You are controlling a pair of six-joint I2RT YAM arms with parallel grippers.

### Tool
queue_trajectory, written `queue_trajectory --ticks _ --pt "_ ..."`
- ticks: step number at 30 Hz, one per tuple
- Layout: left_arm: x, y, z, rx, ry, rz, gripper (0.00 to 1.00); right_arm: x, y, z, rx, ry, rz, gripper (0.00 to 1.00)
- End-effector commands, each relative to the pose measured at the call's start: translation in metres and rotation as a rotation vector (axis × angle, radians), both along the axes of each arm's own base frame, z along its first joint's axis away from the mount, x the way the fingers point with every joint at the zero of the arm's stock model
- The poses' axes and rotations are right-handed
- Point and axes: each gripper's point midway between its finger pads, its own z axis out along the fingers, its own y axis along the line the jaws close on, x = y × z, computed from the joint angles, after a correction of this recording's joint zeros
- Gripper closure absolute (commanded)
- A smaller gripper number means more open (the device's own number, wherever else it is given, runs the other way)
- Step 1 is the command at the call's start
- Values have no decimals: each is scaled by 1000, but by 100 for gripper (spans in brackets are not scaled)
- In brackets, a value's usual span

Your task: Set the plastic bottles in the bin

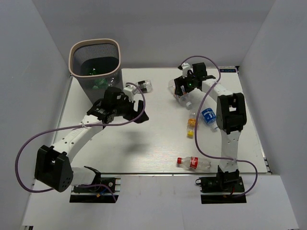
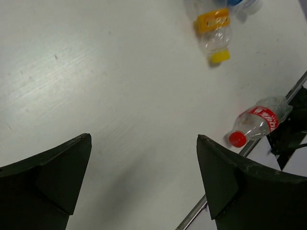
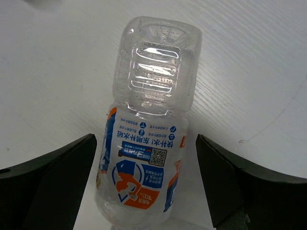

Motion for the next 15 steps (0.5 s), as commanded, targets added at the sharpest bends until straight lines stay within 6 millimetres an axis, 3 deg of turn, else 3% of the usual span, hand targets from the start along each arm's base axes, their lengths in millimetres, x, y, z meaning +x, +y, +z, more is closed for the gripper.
queue_trajectory --ticks 1,2,4,7,8,9,12,14,15 --pt "-8 2 -11 -9 5 50 0 11 -1 -15 -75 -35 -29 10" --pt "-13 0 -23 2 39 44 0 11 -2 -18 -82 -32 -24 12" --pt "-20 0 -43 22 77 35 0 4 3 -20 -75 -23 3 26" --pt "-30 -4 -63 40 120 18 0 -2 9 -10 -44 -24 58 54" --pt "-32 -6 -63 45 117 13 0 -3 10 -5 -43 -28 71 73" --pt "-36 -9 -69 51 126 1 0 1 13 10 -32 -50 88 81" --pt "-42 -12 -73 62 130 -13 0 0 26 62 51 -121 142 88" --pt "-46 -13 -78 68 139 -22 0 -16 48 127 167 -226 250 90" --pt "-49 -11 -82 75 149 -22 0 -23 61 150 238 -261 304 90"
